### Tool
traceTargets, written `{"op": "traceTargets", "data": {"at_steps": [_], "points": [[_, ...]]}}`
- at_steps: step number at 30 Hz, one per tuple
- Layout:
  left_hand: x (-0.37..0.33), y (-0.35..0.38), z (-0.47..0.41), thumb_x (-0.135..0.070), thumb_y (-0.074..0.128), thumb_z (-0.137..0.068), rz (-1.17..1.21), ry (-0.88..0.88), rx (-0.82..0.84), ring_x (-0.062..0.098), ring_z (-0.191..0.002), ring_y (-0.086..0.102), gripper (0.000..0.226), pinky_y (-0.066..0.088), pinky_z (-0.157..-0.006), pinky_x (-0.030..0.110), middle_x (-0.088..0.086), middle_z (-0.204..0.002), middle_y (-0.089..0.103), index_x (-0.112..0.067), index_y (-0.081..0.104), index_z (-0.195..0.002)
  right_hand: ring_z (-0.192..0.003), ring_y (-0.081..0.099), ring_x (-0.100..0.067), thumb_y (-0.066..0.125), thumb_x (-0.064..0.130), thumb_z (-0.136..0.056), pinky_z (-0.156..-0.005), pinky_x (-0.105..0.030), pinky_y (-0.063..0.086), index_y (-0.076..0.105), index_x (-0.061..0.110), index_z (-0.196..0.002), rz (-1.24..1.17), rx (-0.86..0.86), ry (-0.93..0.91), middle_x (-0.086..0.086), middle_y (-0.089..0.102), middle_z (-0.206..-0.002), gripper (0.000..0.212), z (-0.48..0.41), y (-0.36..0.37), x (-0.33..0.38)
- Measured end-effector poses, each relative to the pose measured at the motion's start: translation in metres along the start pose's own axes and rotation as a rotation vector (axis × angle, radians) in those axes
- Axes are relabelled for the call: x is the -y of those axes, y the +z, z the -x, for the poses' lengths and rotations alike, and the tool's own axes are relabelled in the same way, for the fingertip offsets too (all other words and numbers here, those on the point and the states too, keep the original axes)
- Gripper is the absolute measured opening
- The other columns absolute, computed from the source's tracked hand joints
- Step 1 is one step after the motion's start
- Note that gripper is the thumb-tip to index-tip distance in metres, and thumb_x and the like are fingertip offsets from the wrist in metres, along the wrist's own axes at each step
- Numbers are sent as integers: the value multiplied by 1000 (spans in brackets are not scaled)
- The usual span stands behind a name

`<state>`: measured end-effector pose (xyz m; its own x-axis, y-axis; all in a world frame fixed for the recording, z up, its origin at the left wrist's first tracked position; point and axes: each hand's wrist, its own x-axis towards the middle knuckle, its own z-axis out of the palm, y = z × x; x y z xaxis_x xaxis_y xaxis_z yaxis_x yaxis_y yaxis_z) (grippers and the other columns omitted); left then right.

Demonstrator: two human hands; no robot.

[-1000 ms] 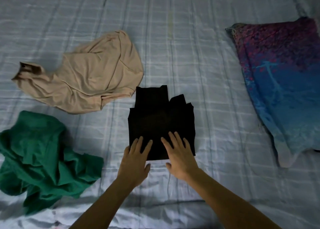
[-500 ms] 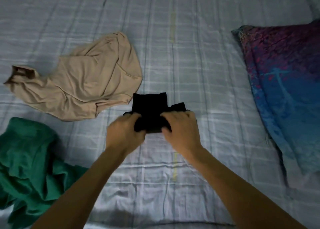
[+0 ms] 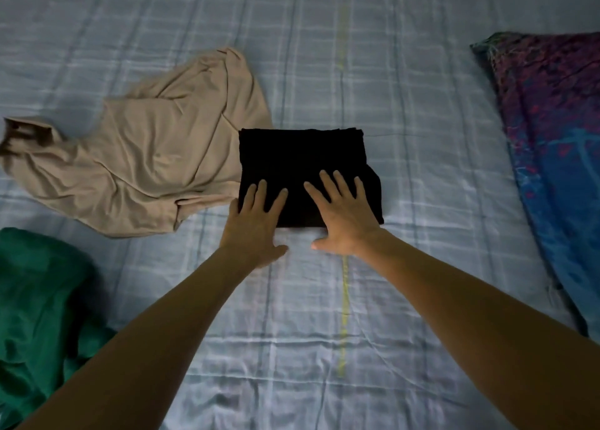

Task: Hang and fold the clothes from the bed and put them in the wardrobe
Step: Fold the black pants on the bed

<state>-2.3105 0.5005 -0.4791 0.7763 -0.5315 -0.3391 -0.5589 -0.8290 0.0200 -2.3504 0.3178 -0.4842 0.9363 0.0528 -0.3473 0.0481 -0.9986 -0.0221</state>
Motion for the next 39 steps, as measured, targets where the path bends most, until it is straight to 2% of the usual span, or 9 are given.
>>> {"op": "traceTargets", "data": {"at_steps": [3, 6, 10, 15, 18, 21, 25, 33, 39], "points": [[-1, 17, -16, -65, 63, -71, -12, 12, -98, 39, -143, -3, 111, 16, -113, 53, 21, -156, -6, -25, -4, -150, -145, -3, -35, 66, 66, -69, -113, -57, 11, -6, 31, -149, 0, -58, 18, -10, -8, -158, 113, -16, 11, -1], [-2, 25, -35, -63, 60, -74, -18, 54, -289, 41, -143, 4, 101, 20, -111, 56, 24, -155, 2, -21, 9, -150, -144, 7, -34, 58, 62, -80, -108, -54, 23, -3, 34, -149, -4, -129, 31, -10, -2, -159, 96, -28, 14, -8], [-8, 19, -58, -35, 62, -86, -39, -41, -253, 42, -142, 11, 89, 32, -106, 53, 24, -155, 5, -19, 2, -151, -139, 27, -34, 64, 37, -87, -100, -46, 37, 9, 31, -149, 47, -176, 53, -10, 16, -157, 83, -36, 16, -7], [-10, 1, -44, -3, 71, -71, -60, -55, -237, 49, -114, 51, 72, 55, -72, 51, 31, -127, 50, -11, 43, -137, -122, 50, -31, 64, 18, -86, -78, -37, 52, 21, 28, -148, 49, -194, 33, -7, 40, -145, 76, -26, -9, -2], [-4, -15, -20, 0, 71, -64, -66, -11, -314, 46, -99, 59, 70, 55, -68, 50, 29, -111, 59, -9, 48, -129, -115, 54, -31, 62, 10, -84, -71, -37, 52, 24, 26, -147, 39, -223, 16, -9, 44, -141, 75, -3, -31, 9], [7, -40, 15, 0, 59, -62, -93, 20, -417, 41, -82, 61, 61, 52, -80, 55, 23, -93, 63, -9, 52, -122, -99, 62, -34, 73, 5, -70, -56, -35, 50, 43, 22, -140, -6, -233, 7, -13, 57, -127, 78, 23, -62, 34], [38, -89, 72, 4, 73, -52, -94, 23, -487, 39, -73, 61, 69, 53, -79, 53, 22, -85, 63, -7, 55, -119, -76, 66, -29, 87, 11, -49, -39, -28, 45, 58, 22, -125, 11, -297, -45, -10, 66, -105, 82, 53, -117, 77], [129, -218, 253, 6, 75, -45, -116, -124, -618, 44, -73, 62, 81, 55, -68, 52, 27, -87, 63, -5, 51, -121, -84, 66, -37, 71, -5, -62, -44, -35, 49, 57, 17, -128, 51, -486, -214, -19, 64, -112, 70, 142, -278, 225], [223, -278, 424, 11, 66, -56, -176, -317, -705, 44, -74, 59, 72, 53, -68, 51, 30, -92, 61, -2, 52, -126, -85, 68, -37, 79, 2, -61, -42, -33, 49, 58, 18, -127, 142, -626, -417, -19, 66, -110, 71, 203, -372, 380]]}}
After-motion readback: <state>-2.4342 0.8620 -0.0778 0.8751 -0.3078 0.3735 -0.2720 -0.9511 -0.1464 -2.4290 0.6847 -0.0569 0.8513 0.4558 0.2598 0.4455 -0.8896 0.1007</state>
